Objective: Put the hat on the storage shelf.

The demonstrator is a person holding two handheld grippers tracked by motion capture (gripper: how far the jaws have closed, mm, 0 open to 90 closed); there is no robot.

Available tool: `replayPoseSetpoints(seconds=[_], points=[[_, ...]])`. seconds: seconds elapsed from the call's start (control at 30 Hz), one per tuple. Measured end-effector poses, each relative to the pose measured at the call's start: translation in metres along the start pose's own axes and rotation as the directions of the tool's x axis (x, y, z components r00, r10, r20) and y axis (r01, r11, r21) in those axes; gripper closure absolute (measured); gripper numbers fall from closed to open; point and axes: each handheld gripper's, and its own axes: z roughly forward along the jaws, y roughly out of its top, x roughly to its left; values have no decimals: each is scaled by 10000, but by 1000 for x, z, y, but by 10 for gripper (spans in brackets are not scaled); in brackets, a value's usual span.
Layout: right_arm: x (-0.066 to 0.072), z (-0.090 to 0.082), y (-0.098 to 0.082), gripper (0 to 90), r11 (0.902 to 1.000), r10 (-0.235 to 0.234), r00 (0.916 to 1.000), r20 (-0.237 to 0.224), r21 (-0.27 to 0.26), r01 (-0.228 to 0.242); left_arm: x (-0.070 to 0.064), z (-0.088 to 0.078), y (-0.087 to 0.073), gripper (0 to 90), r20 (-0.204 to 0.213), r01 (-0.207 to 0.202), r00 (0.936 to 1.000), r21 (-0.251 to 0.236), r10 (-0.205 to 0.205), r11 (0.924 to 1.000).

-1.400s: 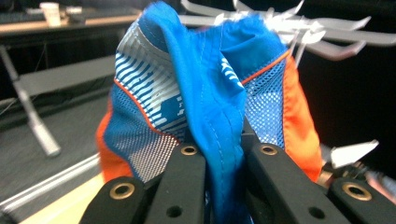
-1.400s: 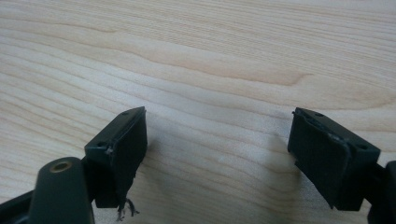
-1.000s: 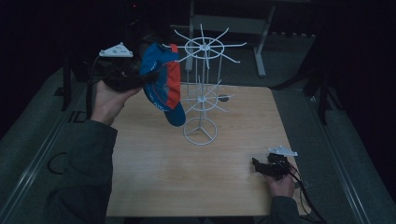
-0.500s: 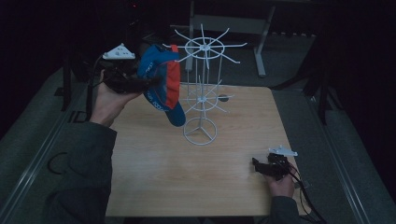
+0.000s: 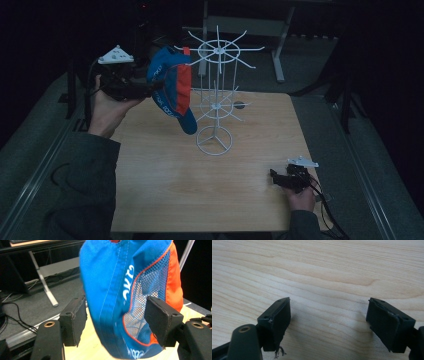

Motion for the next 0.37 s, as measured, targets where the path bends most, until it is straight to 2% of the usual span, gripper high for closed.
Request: replayPoseSetpoints(seconds=[0.2,0.37], points=[[0,0,0,196,10000,-5,10000,1,0,5,3,-12,-6,348,-162,73,9998,33,-73,10000],[0,0,0,196,10000,-4,10000,-5,9,4,1,-19,-10,349,-149,198,9997,-268,-203,9994]])
